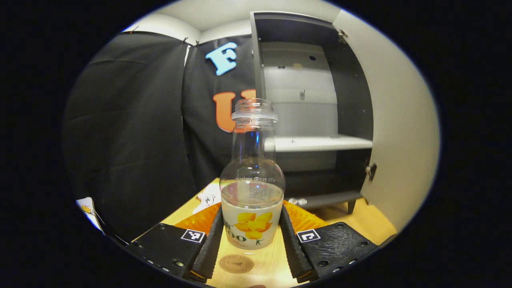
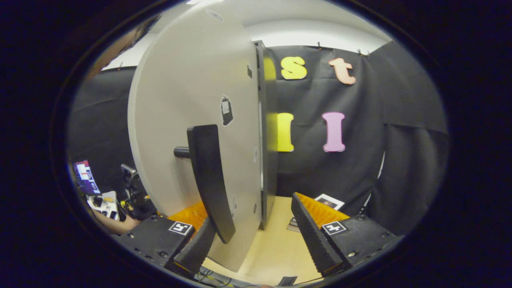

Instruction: Open the cabinet door with the right hand, grasp the bottle in the cabinet with the left hand and place it on the coaster, then close the cabinet door with the right hand.

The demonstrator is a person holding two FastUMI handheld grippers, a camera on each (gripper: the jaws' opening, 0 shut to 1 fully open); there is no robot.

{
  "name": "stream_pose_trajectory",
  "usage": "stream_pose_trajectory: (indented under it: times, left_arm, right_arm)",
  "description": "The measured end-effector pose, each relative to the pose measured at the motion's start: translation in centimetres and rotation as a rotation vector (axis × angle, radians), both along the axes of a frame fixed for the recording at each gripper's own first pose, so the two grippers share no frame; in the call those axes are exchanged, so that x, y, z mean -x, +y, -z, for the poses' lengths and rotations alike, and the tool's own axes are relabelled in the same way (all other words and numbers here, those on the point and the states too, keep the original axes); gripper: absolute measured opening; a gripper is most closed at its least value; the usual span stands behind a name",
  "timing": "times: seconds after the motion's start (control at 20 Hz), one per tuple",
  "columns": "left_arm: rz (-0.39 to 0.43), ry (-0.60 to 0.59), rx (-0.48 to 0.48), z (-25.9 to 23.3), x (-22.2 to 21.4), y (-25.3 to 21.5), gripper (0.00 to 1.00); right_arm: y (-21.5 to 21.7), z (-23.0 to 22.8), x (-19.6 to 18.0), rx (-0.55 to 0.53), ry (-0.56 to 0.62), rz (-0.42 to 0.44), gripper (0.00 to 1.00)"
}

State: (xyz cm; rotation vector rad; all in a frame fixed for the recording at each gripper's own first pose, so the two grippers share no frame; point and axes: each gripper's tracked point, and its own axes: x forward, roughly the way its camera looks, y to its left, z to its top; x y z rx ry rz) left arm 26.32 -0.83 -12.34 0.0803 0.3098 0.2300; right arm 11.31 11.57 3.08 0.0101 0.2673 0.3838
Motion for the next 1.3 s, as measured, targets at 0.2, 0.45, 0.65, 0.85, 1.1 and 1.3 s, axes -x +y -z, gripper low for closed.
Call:
stream_pose_trajectory:
  times: [0.2, 0.45, 0.65, 0.85, 1.1, 1.3]
  left_arm:
    - [-0.011, 0.002, -0.042, -0.3, -0.2, 0.9, 0.69]
    - [-0.009, 0.0, 0.101, 1.8, -1.0, 0.8, 0.69]
    - [-0.037, -0.019, 0.084, 3.0, -0.7, 1.1, 0.69]
    - [-0.059, -0.033, 0.11, 3.0, -0.8, 1.2, 0.69]
    - [-0.067, -0.012, 0.092, 3.3, -1.0, 1.2, 0.72]
    - [-0.097, 0.013, 0.085, 4.3, -0.5, 1.7, 0.75]
  right_arm:
    - [-0.6, 0.4, 0.7, 0.008, 0.062, 0.144, 1.0]
    - [0.9, 0.2, 1.4, 0.023, 0.09, 0.173, 1.0]
    - [1.4, 0.4, 1.7, 0.033, 0.105, 0.197, 1.0]
    - [1.2, 0.3, 1.7, 0.012, 0.093, 0.202, 0.97]
    - [1.3, 0.0, 1.6, 0.029, 0.078, 0.202, 1.0]
    - [1.2, 0.0, 1.5, 0.024, 0.081, 0.2, 0.97]
